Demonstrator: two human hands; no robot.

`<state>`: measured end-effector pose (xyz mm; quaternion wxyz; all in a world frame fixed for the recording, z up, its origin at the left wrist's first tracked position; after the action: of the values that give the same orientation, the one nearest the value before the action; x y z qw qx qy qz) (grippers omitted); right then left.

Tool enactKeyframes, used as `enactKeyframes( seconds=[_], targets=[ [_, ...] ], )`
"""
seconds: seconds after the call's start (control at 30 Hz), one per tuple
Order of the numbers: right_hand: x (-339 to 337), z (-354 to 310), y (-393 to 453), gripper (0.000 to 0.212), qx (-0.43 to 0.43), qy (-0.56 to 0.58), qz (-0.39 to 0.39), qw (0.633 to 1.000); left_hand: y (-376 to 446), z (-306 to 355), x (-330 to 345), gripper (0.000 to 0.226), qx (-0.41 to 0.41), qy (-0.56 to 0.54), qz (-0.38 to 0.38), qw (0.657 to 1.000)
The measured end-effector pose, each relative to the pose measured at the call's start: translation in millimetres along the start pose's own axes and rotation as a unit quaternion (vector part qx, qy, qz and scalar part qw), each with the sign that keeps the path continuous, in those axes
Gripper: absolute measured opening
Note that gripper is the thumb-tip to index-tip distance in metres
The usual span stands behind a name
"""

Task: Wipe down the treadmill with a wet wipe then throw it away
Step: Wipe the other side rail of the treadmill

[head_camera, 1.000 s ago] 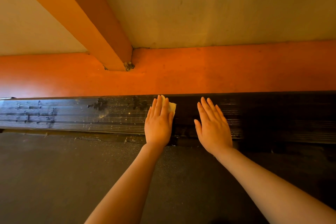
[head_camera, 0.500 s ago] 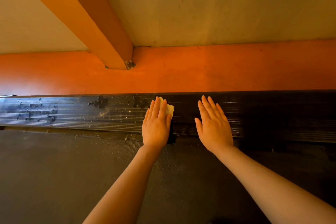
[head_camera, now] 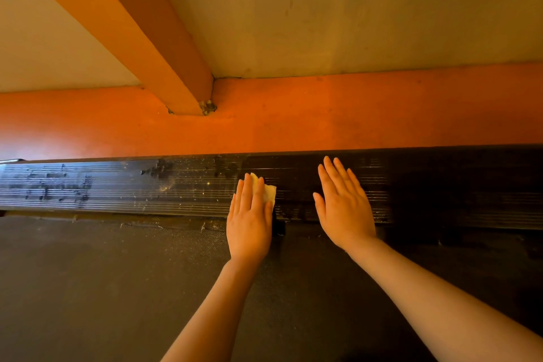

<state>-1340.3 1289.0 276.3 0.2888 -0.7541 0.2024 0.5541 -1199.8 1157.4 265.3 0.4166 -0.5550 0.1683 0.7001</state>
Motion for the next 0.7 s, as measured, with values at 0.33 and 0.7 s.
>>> enactKeyframes(
  seconds=[0.33,0.7],
  targets=[
    [-1,0,-1,0.061,-0.005,0.004,0.000,1.000,35,-11,-14,0.053,0.007,0.026,-0.031,0.999],
    [-1,0,0,0.062,-0.004,0.004,-0.005,1.000,16,-19,-13,0.059,0.019,0.024,-0.021,0.999]
  ],
)
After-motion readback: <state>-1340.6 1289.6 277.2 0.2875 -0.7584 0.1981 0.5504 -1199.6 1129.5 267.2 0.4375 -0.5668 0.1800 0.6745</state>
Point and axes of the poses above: each hand's wrist, its own y-axis towards the middle knuckle, its own x-axis out of the palm, z = x × y, the point moved 3 cm from there along y, towards the middle knuckle, and after that the axes turned 10 degrees about -z, right-handed, at the moved point
